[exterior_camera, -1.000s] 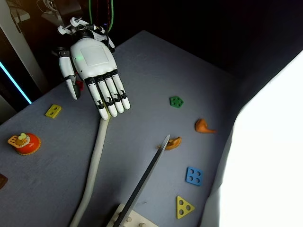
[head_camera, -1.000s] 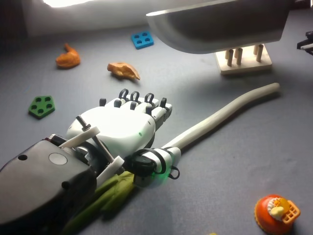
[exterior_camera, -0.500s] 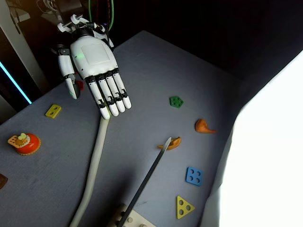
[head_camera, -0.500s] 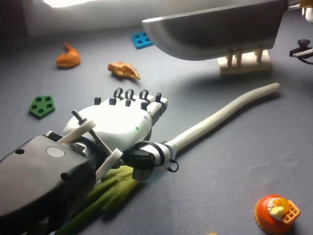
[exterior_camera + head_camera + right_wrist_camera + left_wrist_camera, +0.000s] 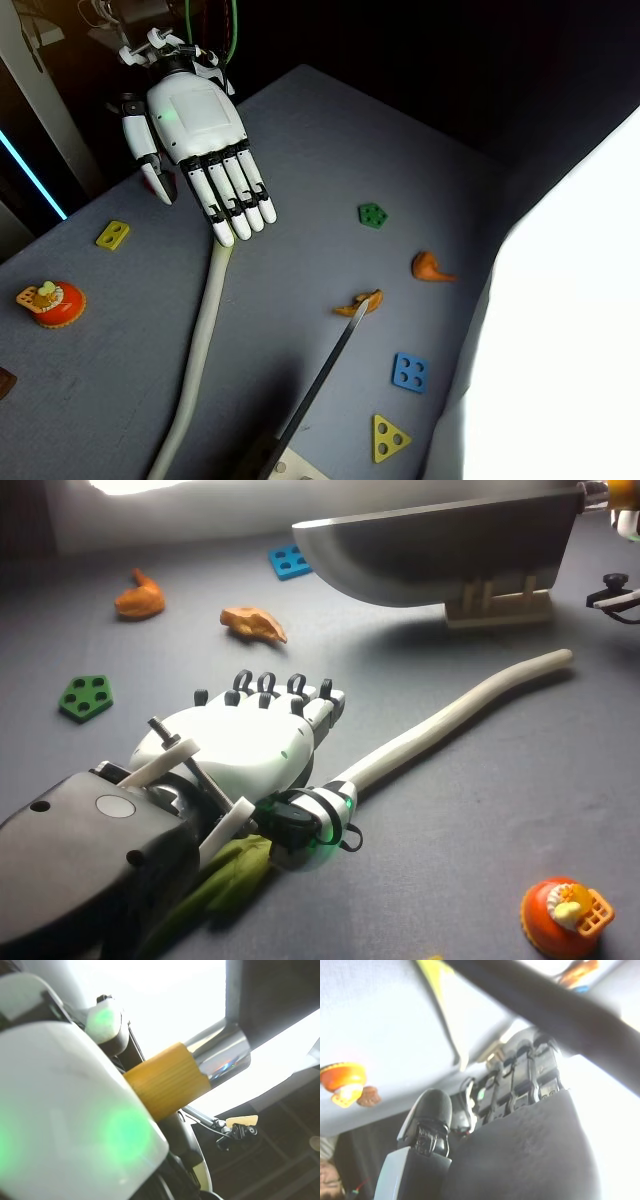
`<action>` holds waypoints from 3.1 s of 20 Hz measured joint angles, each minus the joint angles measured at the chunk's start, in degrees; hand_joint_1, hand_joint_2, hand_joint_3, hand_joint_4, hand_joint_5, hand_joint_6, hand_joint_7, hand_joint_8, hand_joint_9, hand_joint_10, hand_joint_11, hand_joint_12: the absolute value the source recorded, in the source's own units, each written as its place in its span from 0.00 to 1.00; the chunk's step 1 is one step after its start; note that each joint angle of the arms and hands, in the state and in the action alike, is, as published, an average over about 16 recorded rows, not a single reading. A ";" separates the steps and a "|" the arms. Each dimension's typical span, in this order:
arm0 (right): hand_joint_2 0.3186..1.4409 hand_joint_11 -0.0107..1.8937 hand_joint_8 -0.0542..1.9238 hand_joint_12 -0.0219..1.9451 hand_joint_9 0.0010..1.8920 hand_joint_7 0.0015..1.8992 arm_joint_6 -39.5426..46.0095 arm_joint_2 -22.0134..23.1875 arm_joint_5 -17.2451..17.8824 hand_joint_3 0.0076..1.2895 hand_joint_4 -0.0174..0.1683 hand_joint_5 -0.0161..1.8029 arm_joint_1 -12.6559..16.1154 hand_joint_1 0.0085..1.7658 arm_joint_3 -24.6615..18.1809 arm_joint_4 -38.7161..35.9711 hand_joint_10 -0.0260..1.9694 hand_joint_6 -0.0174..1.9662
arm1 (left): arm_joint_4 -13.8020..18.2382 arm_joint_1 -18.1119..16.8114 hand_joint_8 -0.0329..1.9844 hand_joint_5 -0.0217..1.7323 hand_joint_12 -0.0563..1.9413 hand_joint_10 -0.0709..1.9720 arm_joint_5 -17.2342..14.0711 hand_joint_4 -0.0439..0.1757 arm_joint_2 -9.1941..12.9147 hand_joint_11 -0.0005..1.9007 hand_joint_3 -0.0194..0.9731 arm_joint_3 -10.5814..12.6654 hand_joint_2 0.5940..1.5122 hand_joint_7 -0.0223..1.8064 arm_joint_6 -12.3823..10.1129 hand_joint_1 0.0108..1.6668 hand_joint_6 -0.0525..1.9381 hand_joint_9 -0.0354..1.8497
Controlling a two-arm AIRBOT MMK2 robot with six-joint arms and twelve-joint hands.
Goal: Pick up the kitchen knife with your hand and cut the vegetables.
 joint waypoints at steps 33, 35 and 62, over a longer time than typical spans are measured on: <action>0.65 0.02 0.17 0.63 0.10 0.17 2.98 10.86 7.07 0.01 0.20 0.09 -5.25 0.56 -12.02 -6.06 0.35 0.19 | -0.31 0.00 0.02 0.04 0.06 0.04 -0.77 0.20 0.00 0.01 0.38 -0.51 0.86 0.02 0.12 0.22 0.03 0.03; 0.64 0.02 0.11 0.52 0.08 0.15 2.86 12.05 7.74 0.01 0.23 0.07 -5.73 0.55 -13.56 -6.31 0.28 0.15 | -0.32 0.00 0.02 0.04 0.06 0.04 -0.81 0.20 0.00 0.01 0.39 -0.51 0.84 0.02 0.12 0.23 0.03 0.03; 0.45 0.02 0.04 0.01 0.01 0.01 -4.04 41.63 13.80 0.01 0.36 0.02 -12.96 0.44 -53.40 -12.03 0.01 0.03 | -0.41 -0.56 0.02 0.04 0.04 0.04 -1.98 0.20 0.00 0.01 0.35 -1.02 0.91 0.02 0.18 0.14 0.03 0.03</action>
